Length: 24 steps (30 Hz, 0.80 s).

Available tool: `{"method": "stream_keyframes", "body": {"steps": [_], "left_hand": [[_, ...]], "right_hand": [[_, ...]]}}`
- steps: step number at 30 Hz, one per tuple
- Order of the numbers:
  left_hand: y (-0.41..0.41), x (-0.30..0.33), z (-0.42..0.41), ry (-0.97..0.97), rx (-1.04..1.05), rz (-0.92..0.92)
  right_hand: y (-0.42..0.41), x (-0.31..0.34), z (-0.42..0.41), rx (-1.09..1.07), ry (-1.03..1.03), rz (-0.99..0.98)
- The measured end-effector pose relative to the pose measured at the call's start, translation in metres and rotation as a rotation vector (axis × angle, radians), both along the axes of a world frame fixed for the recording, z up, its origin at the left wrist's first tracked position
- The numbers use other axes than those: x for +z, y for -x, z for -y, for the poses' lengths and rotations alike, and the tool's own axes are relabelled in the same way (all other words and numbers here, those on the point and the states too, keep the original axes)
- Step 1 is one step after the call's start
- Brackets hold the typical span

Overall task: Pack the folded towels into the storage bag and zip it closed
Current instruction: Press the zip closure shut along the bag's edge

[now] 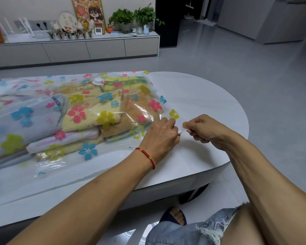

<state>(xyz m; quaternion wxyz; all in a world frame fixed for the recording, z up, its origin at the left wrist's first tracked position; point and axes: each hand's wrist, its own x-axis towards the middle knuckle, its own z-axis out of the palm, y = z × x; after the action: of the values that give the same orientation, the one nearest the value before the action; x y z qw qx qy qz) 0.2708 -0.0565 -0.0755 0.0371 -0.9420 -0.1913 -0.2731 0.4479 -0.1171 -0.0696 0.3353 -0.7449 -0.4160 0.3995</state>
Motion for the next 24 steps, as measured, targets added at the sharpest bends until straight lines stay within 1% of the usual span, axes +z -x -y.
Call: {"method": "stream_keyframes", "body": {"steps": [9, 16, 18, 20, 21, 23, 24], "left_hand": [[0.048, -0.007, -0.008, -0.007, 0.003, -0.054], [0.081, -0.008, -0.014, -0.099, 0.035, -0.076], [0.086, -0.009, -0.013, -0.112, 0.064, -0.091], [0.086, -0.011, -0.012, -0.096, 0.098, -0.087], [0.085, -0.011, -0.011, -0.063, 0.101, -0.064], [0.086, -0.014, -0.01, 0.069, 0.081, -0.015], [0.089, -0.016, -0.009, 0.14, 0.082, 0.007]], "right_hand": [[-0.007, 0.003, 0.005, -0.019, 0.034, -0.013], [-0.007, 0.005, 0.01, -0.018, 0.053, 0.016], [-0.004, 0.008, 0.011, -0.022, 0.071, 0.052], [0.002, 0.011, 0.012, -0.04, 0.113, 0.18], [0.007, 0.012, 0.011, -0.053, 0.13, 0.302], [0.021, 0.012, 0.011, -0.08, 0.111, 0.643], [0.029, 0.012, 0.012, -0.085, 0.06, 0.809]]}}
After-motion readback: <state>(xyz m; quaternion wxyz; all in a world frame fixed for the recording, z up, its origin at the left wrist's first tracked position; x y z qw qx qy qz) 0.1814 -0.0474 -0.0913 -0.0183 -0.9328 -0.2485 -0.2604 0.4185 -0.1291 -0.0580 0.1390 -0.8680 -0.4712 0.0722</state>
